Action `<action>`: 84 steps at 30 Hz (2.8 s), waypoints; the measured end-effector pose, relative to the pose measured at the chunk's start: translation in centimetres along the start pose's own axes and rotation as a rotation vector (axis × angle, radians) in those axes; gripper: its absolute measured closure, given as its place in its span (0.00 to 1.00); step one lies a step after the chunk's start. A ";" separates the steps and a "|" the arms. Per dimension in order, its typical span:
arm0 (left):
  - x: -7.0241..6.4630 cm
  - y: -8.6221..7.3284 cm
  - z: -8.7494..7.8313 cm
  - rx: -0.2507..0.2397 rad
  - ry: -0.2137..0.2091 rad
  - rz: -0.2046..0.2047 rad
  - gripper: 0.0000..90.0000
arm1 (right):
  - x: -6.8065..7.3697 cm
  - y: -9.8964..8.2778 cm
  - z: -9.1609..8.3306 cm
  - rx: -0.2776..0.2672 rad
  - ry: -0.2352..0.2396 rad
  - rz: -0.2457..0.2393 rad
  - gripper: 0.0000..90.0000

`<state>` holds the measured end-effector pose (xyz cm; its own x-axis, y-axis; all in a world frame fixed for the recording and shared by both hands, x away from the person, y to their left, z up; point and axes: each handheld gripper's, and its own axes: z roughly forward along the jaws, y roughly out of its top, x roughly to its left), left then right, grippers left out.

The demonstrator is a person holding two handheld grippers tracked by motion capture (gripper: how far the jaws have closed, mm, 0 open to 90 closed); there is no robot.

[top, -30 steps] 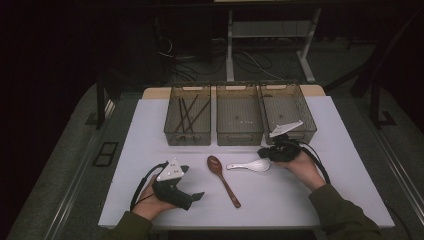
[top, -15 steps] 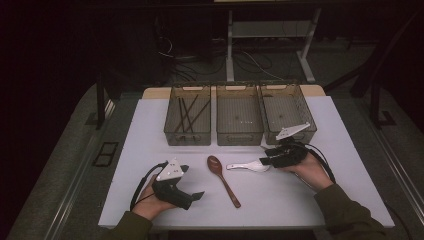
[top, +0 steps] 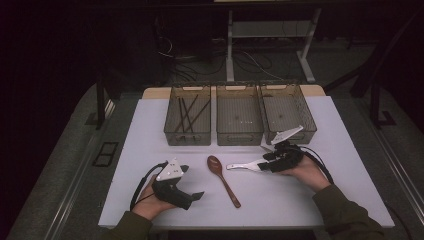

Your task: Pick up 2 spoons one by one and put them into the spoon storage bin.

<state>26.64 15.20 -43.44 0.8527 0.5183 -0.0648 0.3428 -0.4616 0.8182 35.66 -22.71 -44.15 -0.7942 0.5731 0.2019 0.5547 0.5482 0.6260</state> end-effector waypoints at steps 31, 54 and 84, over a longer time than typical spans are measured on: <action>0.3 -0.1 -0.1 -0.001 0.004 -0.005 0.00 | 0.9 0.1 -0.1 0.061 0.066 -0.086 0.89; 0.4 -0.3 -0.1 -0.005 0.007 0.001 0.00 | 0.9 0.5 -1.4 0.011 0.029 -0.055 0.90; 0.4 -0.2 0.0 -0.001 0.004 0.002 0.00 | 0.5 4.2 -5.7 -0.198 -0.029 -0.038 0.90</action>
<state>26.91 15.53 -43.66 0.8518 0.5204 -0.0602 0.3403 -0.4622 0.8189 36.22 -23.57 -37.15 -0.8042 0.5737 0.1553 0.4628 0.4406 0.7692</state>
